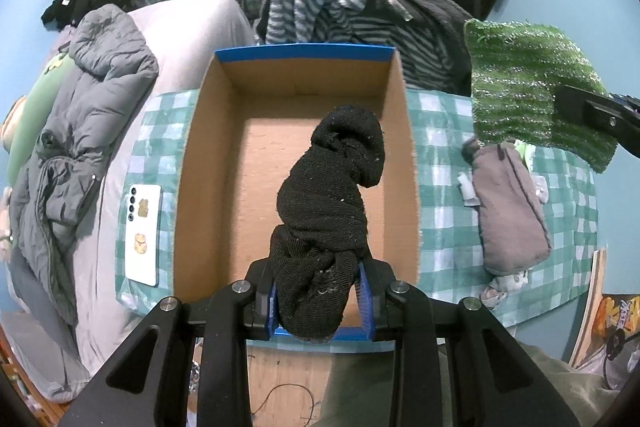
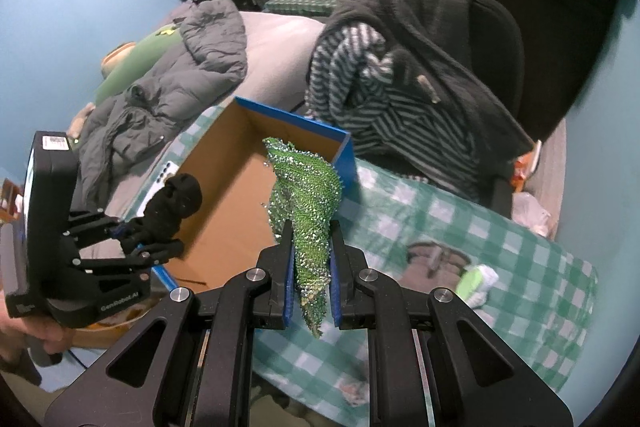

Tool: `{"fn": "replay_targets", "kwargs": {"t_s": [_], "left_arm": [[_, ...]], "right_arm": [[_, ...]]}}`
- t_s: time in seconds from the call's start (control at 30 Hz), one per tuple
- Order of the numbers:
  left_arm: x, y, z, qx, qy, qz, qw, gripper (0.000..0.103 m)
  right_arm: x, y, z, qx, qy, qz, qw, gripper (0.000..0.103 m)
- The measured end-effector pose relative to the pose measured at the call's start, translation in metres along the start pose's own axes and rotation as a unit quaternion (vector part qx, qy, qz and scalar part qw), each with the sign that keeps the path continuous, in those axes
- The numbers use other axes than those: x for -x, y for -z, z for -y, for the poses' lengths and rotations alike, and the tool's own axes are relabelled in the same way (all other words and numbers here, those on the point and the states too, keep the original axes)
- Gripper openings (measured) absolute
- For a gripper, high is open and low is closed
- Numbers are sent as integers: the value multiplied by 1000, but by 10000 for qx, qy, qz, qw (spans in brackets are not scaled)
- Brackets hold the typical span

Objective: Organize soft objects
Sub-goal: 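Carry both items over the box and open both tools to drop them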

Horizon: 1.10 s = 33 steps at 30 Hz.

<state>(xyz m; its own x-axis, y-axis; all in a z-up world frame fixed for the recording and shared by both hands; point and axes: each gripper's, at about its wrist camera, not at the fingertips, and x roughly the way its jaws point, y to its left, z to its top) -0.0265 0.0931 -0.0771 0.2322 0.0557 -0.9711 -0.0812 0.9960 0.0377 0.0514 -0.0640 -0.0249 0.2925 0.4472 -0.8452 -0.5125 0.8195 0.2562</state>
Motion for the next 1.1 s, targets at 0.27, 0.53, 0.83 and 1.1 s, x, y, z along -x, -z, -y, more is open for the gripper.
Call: {"fn": "replay_targets", "kwargs": {"t_s": [0.27,0.53,0.83,1.1], "left_arm": [[-12,-2,-26,142,-7,-71,9999,31],[-30,-7,-48,247,0,-175,9995,31],[-55,-15,-62,330,-23,-364,9988,31],[-65,-20,-69,391,-49,-481,9981,31]], "right_arm": [[-28,-19,-26,207,-148,-129,9996,13],[-63,-32,-48,361,-280,-422,9981,13],[-106,-43,-65,483,-339,-798,9951,13],[-133,-51,-74,504,-420,-992,9929,15]]}}
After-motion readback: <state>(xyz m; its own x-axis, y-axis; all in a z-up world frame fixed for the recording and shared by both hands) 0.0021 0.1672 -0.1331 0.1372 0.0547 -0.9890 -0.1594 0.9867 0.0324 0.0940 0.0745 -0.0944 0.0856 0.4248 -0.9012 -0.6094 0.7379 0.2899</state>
